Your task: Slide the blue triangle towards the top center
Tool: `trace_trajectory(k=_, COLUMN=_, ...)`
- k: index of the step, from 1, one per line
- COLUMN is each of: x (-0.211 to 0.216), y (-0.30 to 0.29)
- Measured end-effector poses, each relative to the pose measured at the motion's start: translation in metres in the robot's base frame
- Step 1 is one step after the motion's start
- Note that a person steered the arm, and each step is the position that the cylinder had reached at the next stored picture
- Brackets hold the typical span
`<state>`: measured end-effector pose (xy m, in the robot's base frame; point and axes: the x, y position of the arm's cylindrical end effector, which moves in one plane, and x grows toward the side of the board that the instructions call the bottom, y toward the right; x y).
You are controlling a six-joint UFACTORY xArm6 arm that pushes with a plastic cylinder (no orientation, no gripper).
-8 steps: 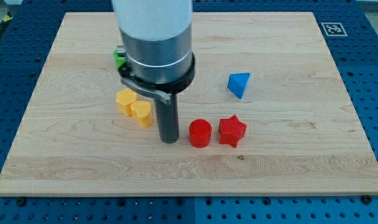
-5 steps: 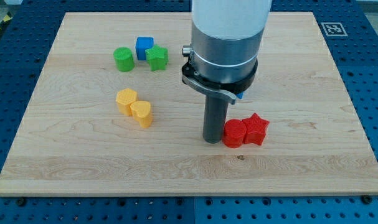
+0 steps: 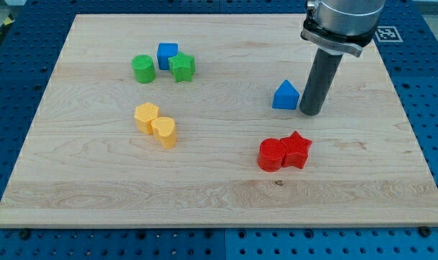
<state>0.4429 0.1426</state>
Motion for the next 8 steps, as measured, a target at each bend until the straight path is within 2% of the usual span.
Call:
trace_trajectory(k=2, x=0.017, y=0.004)
trace_trajectory(k=5, x=0.002, y=-0.029)
trace_trajectory(k=8, x=-0.052, y=-0.053)
